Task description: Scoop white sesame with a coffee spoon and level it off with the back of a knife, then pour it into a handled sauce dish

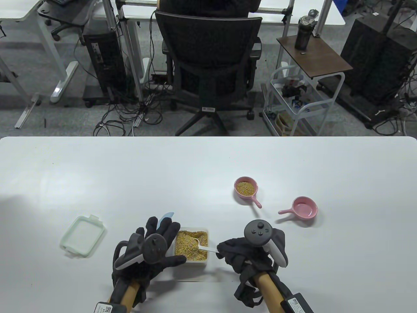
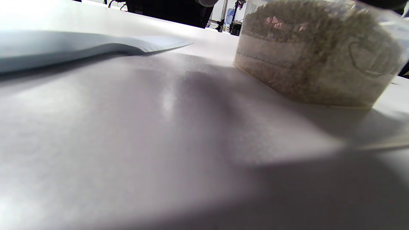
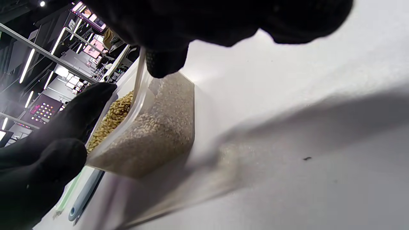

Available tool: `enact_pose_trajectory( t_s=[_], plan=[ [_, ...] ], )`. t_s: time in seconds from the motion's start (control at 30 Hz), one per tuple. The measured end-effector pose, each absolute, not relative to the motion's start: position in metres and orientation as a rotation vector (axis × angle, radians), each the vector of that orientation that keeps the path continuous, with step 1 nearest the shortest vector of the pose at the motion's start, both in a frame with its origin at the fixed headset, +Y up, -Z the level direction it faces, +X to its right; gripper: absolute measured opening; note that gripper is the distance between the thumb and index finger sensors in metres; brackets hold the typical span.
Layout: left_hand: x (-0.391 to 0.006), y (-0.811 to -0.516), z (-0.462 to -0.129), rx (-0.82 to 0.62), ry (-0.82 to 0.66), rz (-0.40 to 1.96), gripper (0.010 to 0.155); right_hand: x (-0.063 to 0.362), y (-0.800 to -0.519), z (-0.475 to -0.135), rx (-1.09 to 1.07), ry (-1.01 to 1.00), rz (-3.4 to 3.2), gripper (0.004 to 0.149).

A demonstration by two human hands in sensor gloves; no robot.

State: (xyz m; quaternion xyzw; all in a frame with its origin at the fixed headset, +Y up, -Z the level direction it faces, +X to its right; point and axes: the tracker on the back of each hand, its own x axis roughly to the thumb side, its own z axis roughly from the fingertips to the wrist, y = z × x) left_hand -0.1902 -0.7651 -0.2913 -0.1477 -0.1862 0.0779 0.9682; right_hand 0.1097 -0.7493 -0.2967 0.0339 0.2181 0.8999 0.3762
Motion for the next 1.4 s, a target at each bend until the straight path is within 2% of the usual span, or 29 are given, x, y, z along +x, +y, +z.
enact_pose_trajectory(
  t_s=[0.27,0.7,0.9,1.03,1.17,1.4],
  plan=[
    [-0.190,-0.765,-0.291,-0.306,-0.372,0.157,0.102,0.114,-0.742,-0.294,0.098,0.528,2.262,0.038],
    [-0.197,-0.762,-0.289,-0.276,-0.357,0.157,0.097,0.118,-0.748,-0.294,0.075,0.554,2.199,0.039],
    [-0.232,-0.749,-0.288,-0.097,-0.117,0.170,0.092,0.119,-0.747,-0.294,0.080,0.542,2.194,0.039],
    [-0.257,-0.746,-0.289,-0.058,0.045,0.108,0.079,0.121,-0.747,-0.294,0.079,0.537,2.187,0.039],
    [-0.267,-0.753,-0.293,-0.180,0.123,0.103,0.069,0.121,-0.747,-0.293,0.080,0.533,2.188,0.039],
    [-0.247,-0.761,-0.298,-0.333,0.121,-0.095,0.061,0.123,-0.746,-0.293,0.084,0.526,2.188,0.039]
  ],
)
